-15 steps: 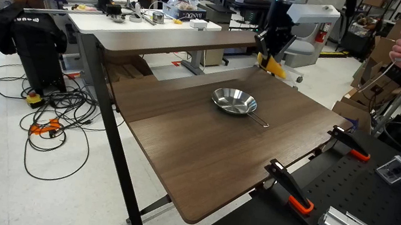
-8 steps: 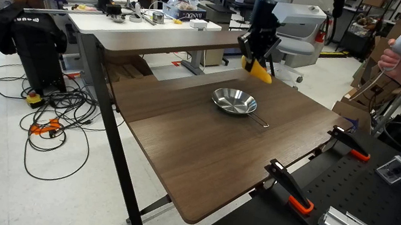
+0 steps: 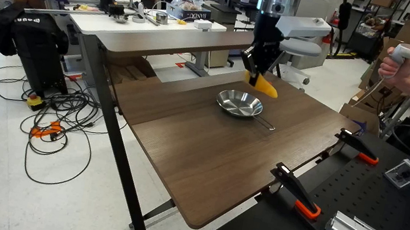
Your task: Put the carrot on the pan
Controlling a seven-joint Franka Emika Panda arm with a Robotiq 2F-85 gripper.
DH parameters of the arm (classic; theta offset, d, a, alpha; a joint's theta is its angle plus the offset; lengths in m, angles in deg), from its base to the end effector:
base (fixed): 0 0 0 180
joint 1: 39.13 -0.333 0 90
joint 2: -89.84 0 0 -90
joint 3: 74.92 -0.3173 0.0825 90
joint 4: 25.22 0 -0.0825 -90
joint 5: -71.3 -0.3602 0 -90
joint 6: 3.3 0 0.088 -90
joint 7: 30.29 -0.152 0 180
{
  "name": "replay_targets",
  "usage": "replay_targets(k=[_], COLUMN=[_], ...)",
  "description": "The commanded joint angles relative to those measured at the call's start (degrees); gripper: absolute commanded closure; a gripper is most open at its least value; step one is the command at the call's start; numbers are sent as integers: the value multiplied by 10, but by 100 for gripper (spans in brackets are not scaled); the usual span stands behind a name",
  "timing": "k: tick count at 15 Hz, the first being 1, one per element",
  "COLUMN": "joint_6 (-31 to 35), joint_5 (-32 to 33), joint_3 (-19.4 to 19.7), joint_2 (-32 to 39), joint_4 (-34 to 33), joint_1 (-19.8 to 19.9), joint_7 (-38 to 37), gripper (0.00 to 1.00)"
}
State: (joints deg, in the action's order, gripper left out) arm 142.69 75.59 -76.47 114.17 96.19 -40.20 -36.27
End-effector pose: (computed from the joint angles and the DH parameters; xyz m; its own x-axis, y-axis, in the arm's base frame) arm 0.5650 0.0252 0.1854 1.0000 0.0010 0.0071 0.0008 -0.9995 0.0304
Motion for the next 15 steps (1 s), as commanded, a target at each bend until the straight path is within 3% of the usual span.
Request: replay_targets(k=[1,8,9,15], joint_6=[7,10,6,4], joint_5=[-7,-4,-4,-5], joint_3=[6,10,13,17], joint_2=[18,56,63,85], joint_4=[-7,-25,-31,-48], joint_1=[-5,-11,-13,-12], joint_7=[11,1,-5,-6], gripper=[97,97,72,28])
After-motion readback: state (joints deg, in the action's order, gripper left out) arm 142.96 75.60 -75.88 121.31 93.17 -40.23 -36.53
